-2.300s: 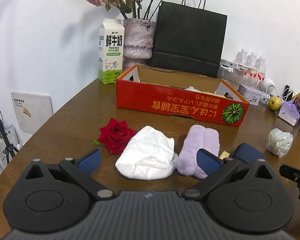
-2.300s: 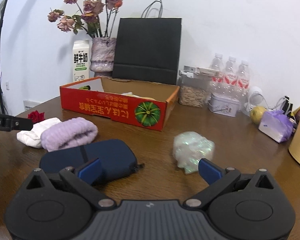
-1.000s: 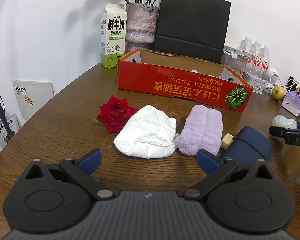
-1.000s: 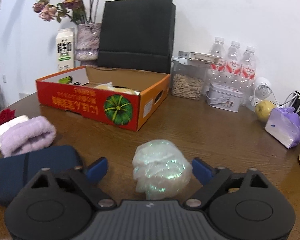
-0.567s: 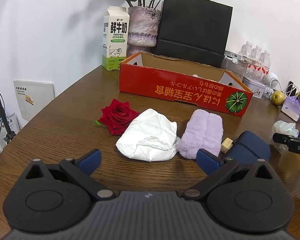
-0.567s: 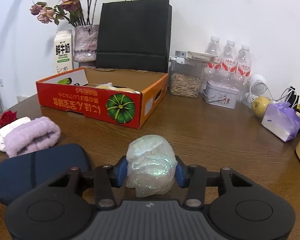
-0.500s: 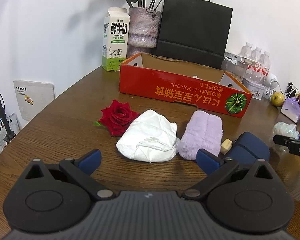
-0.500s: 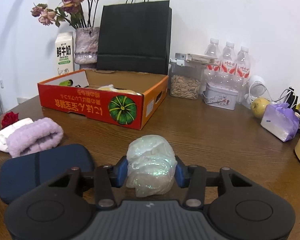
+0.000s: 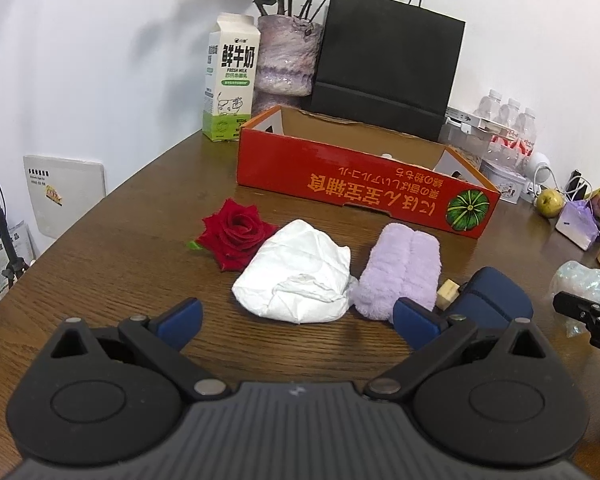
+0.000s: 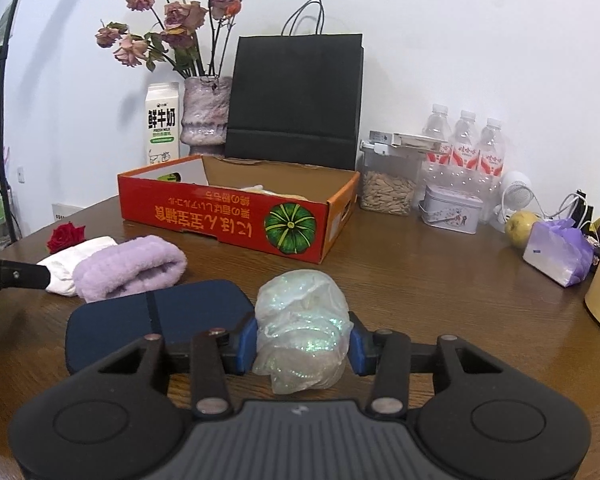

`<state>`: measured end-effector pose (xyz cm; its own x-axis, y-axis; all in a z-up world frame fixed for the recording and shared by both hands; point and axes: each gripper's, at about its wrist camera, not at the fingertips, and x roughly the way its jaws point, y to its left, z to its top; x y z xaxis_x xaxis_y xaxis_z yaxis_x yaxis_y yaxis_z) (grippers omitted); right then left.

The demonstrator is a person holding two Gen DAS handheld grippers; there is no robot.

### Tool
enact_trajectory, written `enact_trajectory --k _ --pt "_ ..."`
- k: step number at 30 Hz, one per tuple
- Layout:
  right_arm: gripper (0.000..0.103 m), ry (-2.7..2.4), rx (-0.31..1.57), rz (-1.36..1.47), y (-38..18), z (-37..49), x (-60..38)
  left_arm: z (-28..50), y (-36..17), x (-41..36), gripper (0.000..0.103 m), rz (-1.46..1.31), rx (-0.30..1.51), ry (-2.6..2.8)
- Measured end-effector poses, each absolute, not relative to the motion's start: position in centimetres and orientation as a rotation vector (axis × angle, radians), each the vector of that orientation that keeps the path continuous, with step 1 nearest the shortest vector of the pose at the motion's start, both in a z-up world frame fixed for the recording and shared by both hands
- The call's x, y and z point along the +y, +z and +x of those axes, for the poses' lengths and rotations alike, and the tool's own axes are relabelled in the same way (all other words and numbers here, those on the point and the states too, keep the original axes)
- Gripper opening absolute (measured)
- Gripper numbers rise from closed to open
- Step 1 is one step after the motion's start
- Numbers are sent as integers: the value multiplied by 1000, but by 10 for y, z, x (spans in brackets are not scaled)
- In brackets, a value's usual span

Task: Organize objects
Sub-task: 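Grasp the iridescent plastic bag with the right tool, then grasp the red rose with the left tool while the right tool holds the bag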

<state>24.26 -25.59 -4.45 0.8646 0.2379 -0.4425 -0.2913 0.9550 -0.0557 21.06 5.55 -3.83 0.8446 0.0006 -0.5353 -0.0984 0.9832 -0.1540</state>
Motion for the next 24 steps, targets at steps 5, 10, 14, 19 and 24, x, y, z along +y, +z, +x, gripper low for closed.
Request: enact_trajectory --k 5,10,14,19,24 --pt "43 281 444 -130 -45 242 -255 218 -40 59 103 -163 594 55" --pt "44 283 444 -123 -45 243 -256 233 -31 71 103 -109 587 92" --pt "44 284 442 -123 -45 243 -257 255 -22 90 103 -78 581 147" --pt "44 279 442 -119 -46 244 -257 284 -36 109 103 -114 599 185" --pt "44 271 447 -119 -46 246 -257 293 -38 117 103 -125 556 180"
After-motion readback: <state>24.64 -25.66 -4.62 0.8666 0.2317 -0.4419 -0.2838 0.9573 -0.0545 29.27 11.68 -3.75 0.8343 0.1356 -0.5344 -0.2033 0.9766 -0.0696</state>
